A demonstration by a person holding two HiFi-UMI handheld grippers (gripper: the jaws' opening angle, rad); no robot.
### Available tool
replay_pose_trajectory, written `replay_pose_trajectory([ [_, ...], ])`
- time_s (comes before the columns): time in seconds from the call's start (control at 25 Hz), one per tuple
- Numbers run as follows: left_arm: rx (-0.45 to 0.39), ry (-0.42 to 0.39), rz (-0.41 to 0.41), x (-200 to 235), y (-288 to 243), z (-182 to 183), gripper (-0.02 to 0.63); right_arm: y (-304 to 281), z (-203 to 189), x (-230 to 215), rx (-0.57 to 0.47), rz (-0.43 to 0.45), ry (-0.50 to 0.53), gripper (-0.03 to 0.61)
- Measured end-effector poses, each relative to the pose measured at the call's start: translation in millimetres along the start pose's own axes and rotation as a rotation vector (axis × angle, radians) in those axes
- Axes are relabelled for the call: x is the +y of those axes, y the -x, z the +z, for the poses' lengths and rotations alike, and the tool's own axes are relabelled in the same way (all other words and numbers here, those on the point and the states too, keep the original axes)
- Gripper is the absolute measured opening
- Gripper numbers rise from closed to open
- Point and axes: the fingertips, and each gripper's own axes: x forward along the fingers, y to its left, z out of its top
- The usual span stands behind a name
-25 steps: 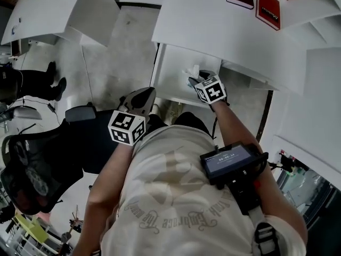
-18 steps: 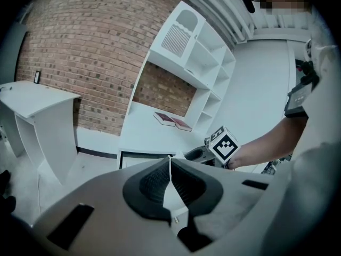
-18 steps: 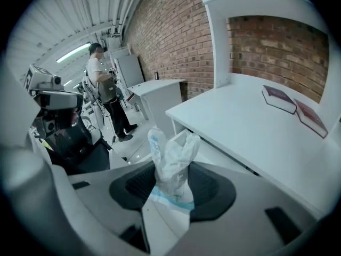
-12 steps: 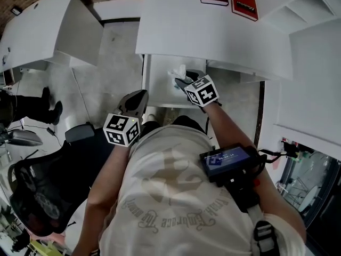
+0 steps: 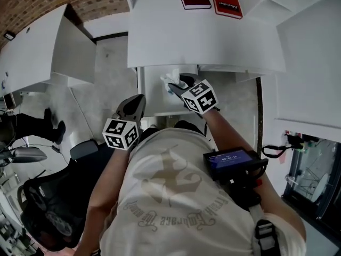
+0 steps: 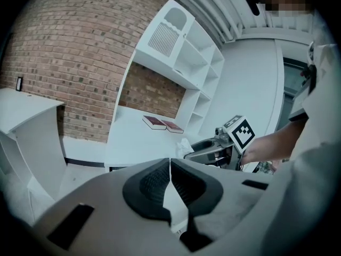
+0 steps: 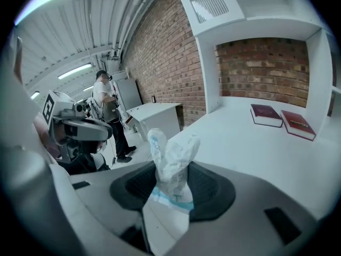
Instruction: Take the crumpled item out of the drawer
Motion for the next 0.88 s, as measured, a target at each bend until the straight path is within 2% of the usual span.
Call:
replay_pose_trajectory([
  [0.36, -0.019, -0.031, 0.000, -4.3, -6.8, 17.6, 0.028, 31.9, 24.0, 3.4, -0.123, 0.027, -0.057, 0.190],
  [0.88, -0.052, -0.049, 0.019, -8.6, -5.8, 38.3, 0.028, 61.0, 44.5, 3.5, -0.212, 0.068, -0.034, 0.186],
])
